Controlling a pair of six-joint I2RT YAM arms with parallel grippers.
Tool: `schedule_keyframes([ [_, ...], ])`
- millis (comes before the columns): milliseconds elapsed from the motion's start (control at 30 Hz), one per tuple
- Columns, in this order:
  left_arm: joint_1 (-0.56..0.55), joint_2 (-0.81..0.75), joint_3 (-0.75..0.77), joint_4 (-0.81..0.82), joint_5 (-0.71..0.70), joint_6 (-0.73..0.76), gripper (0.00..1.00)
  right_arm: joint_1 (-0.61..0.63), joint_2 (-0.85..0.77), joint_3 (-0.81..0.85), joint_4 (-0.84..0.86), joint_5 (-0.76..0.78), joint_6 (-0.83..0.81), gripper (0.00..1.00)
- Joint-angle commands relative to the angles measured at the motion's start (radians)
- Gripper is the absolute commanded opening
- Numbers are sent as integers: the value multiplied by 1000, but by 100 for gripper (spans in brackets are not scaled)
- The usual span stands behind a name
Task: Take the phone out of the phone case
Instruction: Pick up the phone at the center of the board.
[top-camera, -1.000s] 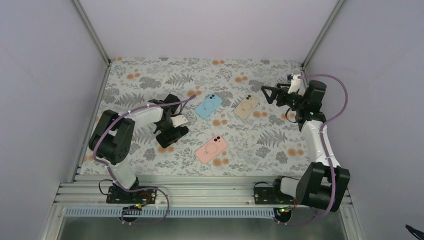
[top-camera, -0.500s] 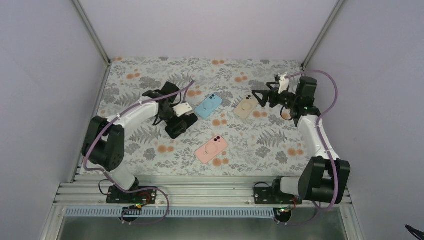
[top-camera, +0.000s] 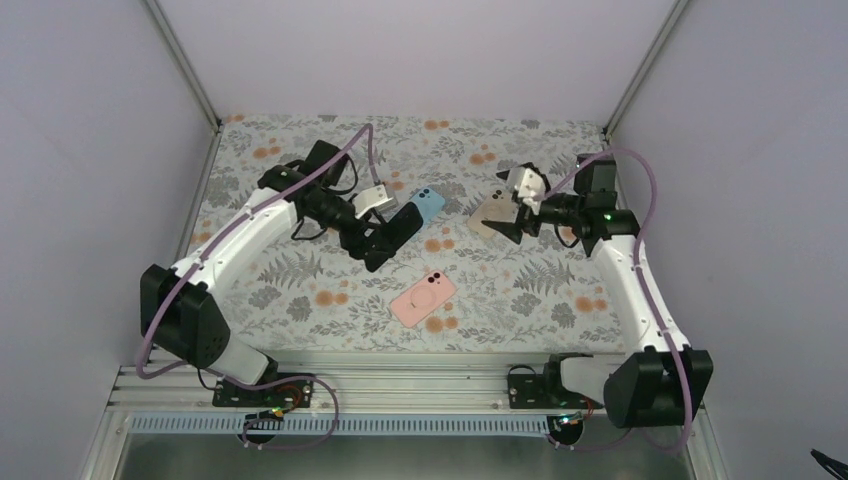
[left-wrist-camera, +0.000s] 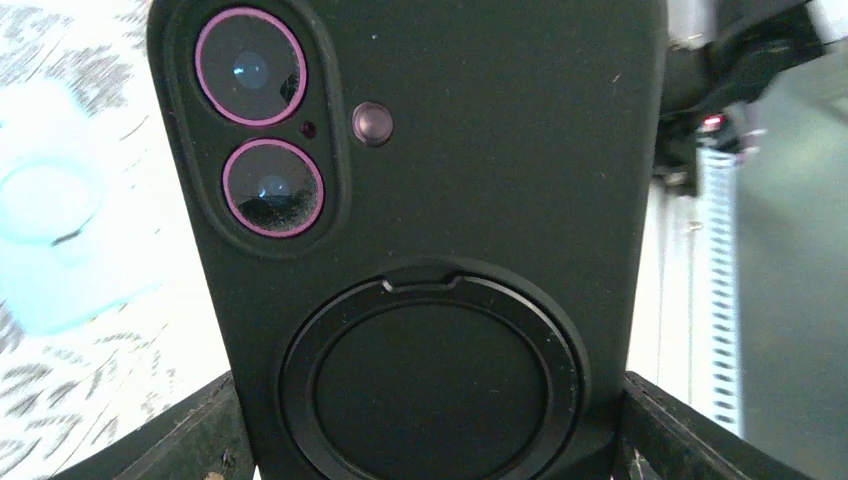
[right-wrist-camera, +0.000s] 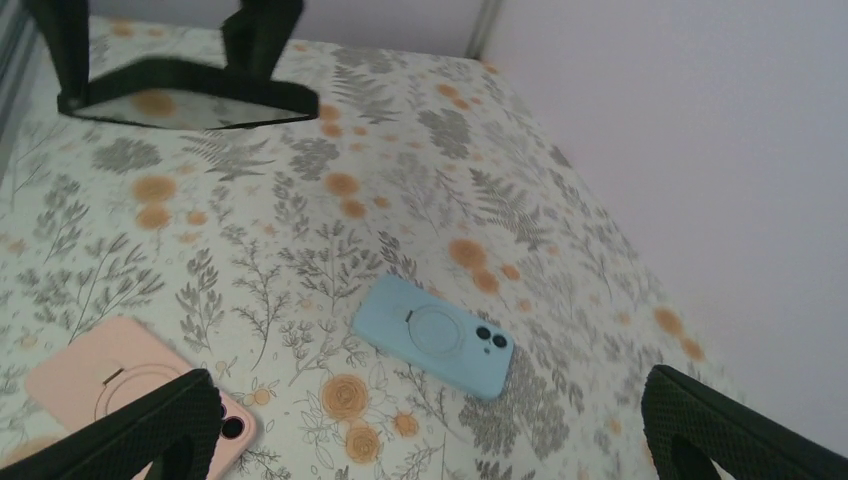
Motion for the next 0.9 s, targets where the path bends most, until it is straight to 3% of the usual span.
schedule_keyframes([
  [0, -14, -33, 44, -59, 249, 74, 40, 53, -32, 67, -201, -33, -372, 99],
  [267, -48, -31, 45, -120, 319, 125, 40, 200, -142, 53, -271, -18, -657, 99],
  [500, -106, 9, 71, -222, 359, 208, 40, 394, -144, 99, -270, 24, -623, 89],
  [767, -132, 47, 113, -264, 407, 236, 40, 529, -110, 129, -341, 109, -630, 75],
  [867, -141, 59, 118, -281, 418, 249, 40, 588, -103, 120, -340, 173, -630, 66],
])
